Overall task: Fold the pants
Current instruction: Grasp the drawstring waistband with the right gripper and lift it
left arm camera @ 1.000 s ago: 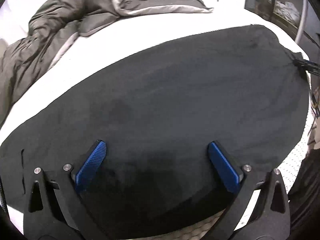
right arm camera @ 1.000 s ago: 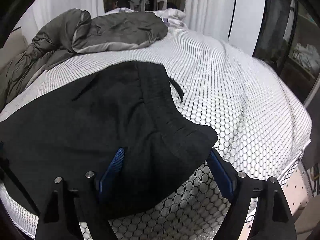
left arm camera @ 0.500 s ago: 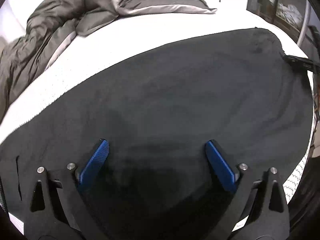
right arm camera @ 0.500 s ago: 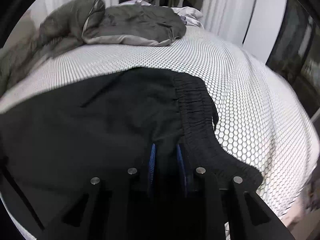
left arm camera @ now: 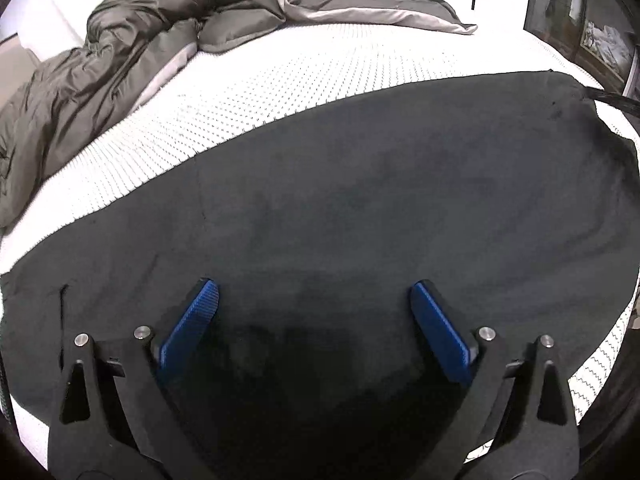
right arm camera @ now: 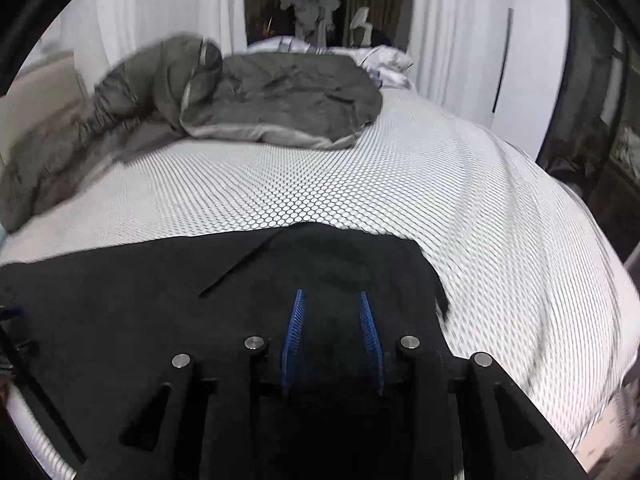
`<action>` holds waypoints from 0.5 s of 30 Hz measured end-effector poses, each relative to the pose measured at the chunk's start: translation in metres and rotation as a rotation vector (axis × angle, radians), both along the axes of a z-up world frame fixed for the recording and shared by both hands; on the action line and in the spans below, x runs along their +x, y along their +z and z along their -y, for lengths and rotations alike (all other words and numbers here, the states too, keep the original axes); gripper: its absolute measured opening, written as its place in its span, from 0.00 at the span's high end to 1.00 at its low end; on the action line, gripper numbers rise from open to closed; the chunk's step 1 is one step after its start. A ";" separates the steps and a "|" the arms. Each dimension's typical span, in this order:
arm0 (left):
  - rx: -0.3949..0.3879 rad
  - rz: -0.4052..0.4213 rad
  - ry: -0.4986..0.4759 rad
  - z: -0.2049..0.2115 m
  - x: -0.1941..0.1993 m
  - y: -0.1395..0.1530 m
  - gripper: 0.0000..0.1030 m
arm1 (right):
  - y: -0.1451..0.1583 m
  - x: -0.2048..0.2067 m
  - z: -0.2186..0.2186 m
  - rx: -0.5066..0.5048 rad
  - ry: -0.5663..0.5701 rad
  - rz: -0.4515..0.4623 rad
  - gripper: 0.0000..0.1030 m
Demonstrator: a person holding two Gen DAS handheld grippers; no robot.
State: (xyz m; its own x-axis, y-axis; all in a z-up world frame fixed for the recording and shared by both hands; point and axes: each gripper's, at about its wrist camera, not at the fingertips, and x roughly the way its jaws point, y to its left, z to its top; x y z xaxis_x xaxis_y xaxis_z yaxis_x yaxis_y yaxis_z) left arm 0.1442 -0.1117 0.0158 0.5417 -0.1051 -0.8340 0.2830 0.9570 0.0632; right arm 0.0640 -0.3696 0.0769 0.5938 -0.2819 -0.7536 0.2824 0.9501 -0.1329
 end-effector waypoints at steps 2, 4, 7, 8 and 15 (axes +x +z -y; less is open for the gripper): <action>-0.004 -0.003 0.003 -0.005 0.000 -0.001 0.05 | -0.018 0.031 0.008 -0.021 -0.015 -0.070 0.72; -0.004 -0.006 0.013 -0.011 0.000 -0.002 0.04 | -0.033 0.047 0.018 -0.080 -0.054 -0.106 0.78; -0.008 -0.010 0.029 -0.021 -0.001 -0.005 0.03 | -0.040 0.053 0.039 -0.156 -0.213 -0.098 0.52; -0.008 -0.006 0.038 -0.024 -0.001 -0.004 0.03 | -0.036 0.049 0.043 -0.123 -0.236 -0.086 0.52; -0.061 0.070 -0.076 0.005 -0.018 0.020 0.10 | 0.014 0.008 -0.044 -0.076 0.012 0.017 0.16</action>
State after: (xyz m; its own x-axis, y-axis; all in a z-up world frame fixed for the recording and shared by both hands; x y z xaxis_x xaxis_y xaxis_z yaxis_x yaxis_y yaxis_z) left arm 0.1263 -0.1170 0.0357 0.5868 -0.1970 -0.7854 0.3515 0.9358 0.0278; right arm 0.0721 -0.3257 0.0904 0.6101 -0.3306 -0.7200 0.2740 0.9407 -0.1998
